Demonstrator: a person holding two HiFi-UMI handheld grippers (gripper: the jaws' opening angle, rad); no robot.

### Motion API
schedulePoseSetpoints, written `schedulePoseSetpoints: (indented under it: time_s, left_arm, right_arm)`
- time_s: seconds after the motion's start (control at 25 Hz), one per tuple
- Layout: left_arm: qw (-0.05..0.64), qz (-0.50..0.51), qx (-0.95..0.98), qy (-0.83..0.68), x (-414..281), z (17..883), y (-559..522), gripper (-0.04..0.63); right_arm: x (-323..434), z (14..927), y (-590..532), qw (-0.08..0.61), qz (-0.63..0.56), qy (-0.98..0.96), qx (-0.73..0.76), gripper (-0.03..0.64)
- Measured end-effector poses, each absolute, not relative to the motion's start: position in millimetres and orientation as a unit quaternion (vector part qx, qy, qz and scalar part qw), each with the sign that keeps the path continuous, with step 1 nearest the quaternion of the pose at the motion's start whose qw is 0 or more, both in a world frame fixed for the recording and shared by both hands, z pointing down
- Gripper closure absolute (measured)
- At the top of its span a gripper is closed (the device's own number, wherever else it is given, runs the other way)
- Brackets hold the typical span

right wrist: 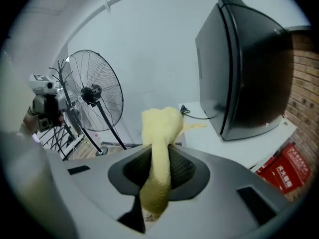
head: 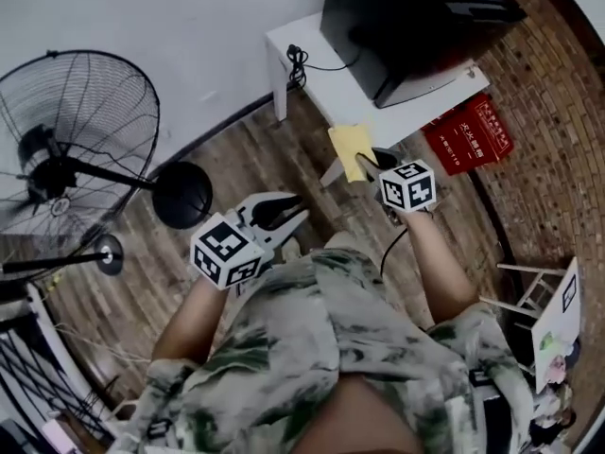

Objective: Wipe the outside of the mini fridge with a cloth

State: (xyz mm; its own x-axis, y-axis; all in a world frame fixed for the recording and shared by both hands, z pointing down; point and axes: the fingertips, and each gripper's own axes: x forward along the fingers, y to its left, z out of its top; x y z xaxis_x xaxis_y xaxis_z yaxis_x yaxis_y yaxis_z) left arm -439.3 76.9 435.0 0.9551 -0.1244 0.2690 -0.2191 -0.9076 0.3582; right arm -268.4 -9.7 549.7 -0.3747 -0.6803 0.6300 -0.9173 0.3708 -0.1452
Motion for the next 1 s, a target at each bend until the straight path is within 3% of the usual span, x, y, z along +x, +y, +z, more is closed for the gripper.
schedulePoseSetpoints:
  time_s: [0.2,0.72,1.0]
  left_arm:
    - [0.187,0.139,0.970,-0.065,-413.9,444.0,99.0,0.503]
    - [0.167,0.156,0.973,-0.023,-257.4,435.0,222.6,0.537]
    - [0.180,0.164,0.969,-0.030,-213.5,437.2,298.6,0.555]
  right_arm:
    - [-254.1,535.3,62.0,0.191,0.262,-0.800,0.505,0.522]
    - [-142.7,476.2,238.6,0.137,0.244,-0.811,0.514,0.522]
    - [-107.1,462.1,311.0,0.111,0.221,-0.827,0.505,0.522]
